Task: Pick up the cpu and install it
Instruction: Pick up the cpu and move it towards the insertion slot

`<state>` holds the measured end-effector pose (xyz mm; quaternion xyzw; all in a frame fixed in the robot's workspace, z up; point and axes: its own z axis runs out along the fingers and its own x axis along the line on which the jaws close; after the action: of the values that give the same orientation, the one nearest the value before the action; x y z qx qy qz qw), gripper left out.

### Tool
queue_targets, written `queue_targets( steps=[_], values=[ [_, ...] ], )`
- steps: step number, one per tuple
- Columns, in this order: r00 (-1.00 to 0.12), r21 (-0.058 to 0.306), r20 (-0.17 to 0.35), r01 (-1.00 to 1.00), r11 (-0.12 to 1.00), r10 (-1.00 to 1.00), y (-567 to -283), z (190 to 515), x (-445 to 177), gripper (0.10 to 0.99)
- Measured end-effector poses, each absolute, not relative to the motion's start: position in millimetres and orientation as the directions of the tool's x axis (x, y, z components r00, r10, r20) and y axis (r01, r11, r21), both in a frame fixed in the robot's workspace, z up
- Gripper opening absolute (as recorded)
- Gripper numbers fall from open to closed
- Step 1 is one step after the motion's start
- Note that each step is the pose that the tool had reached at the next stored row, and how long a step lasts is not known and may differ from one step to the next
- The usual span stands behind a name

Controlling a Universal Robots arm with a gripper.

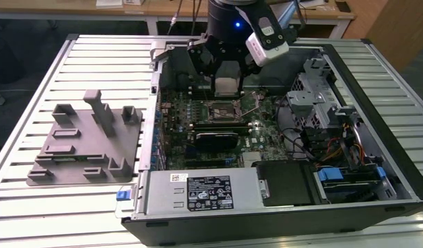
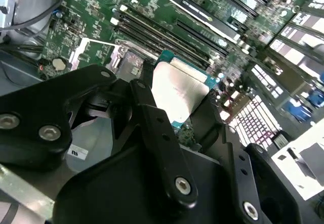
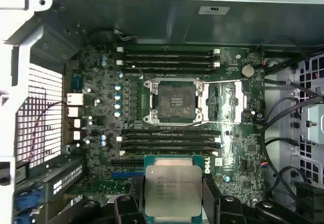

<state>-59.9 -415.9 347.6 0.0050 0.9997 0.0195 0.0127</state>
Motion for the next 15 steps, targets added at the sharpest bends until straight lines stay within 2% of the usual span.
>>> queue_targets(
  steps=[15],
  values=[
    [-1.000, 0.039, -0.025, 0.009, 0.999, 0.010, -415.9, 320.3, -38.5, 0.541]
  ],
)
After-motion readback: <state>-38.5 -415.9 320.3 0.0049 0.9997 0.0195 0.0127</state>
